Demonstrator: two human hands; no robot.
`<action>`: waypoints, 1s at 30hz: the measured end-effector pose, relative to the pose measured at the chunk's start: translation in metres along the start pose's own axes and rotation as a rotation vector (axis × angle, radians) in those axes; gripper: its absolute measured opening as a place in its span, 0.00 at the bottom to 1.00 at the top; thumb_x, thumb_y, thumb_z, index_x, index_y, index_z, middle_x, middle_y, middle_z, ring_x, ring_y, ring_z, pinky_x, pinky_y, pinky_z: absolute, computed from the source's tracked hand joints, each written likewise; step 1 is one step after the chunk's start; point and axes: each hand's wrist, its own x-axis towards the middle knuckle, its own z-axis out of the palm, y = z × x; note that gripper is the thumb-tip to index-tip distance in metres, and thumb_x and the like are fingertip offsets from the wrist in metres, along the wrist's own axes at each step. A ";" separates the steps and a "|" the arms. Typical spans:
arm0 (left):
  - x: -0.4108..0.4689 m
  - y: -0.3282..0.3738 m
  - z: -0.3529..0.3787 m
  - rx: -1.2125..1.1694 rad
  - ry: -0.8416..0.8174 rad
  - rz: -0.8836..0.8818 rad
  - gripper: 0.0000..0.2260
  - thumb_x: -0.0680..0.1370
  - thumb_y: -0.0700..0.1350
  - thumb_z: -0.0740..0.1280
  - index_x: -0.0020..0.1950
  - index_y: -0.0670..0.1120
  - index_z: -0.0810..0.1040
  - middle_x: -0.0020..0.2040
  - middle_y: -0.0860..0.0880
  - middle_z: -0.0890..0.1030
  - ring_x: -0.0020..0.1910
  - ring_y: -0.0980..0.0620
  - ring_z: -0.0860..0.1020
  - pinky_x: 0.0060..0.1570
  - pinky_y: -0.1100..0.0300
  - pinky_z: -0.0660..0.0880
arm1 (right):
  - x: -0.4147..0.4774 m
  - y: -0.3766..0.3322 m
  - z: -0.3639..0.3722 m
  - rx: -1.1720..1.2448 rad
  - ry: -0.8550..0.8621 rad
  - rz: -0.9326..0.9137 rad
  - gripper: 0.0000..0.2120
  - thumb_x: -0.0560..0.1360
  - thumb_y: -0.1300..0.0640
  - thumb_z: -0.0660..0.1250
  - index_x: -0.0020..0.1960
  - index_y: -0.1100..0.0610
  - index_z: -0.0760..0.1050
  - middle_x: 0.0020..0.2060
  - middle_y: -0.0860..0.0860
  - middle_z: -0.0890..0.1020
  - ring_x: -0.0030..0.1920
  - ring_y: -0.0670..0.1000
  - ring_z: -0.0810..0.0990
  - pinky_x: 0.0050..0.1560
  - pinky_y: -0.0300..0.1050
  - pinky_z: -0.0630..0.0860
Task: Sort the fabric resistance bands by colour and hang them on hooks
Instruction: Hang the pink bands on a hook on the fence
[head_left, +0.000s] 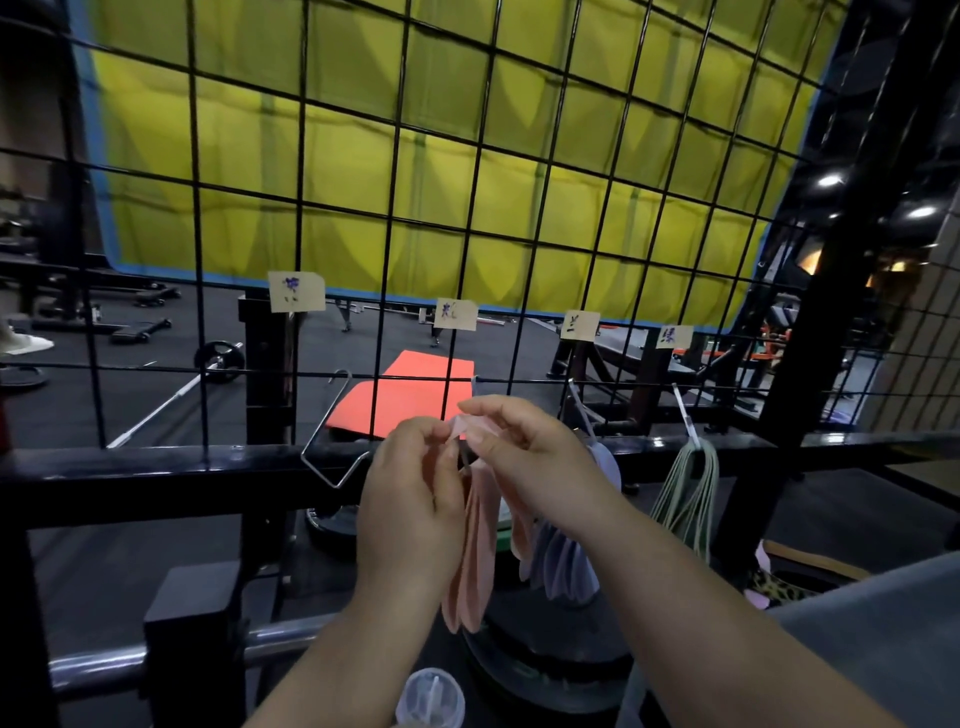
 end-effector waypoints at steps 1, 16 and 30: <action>0.001 -0.001 0.001 0.009 0.004 0.000 0.02 0.79 0.44 0.65 0.50 0.49 0.76 0.45 0.53 0.77 0.45 0.53 0.76 0.42 0.57 0.72 | 0.000 -0.001 0.000 -0.042 -0.001 0.001 0.12 0.79 0.52 0.66 0.51 0.33 0.75 0.61 0.44 0.76 0.58 0.40 0.75 0.57 0.37 0.72; 0.008 -0.002 0.001 -0.010 -0.005 -0.036 0.05 0.80 0.42 0.62 0.49 0.53 0.72 0.42 0.52 0.79 0.42 0.51 0.76 0.38 0.57 0.69 | 0.009 -0.004 0.003 -0.198 0.090 0.002 0.10 0.78 0.50 0.66 0.58 0.43 0.79 0.57 0.45 0.75 0.58 0.44 0.74 0.57 0.40 0.71; 0.009 -0.010 0.002 -0.034 -0.109 -0.151 0.08 0.78 0.42 0.65 0.52 0.56 0.78 0.46 0.54 0.81 0.44 0.61 0.78 0.41 0.74 0.69 | 0.007 0.016 0.002 -0.118 0.054 0.069 0.05 0.78 0.50 0.66 0.53 0.41 0.78 0.54 0.46 0.77 0.46 0.39 0.79 0.47 0.33 0.72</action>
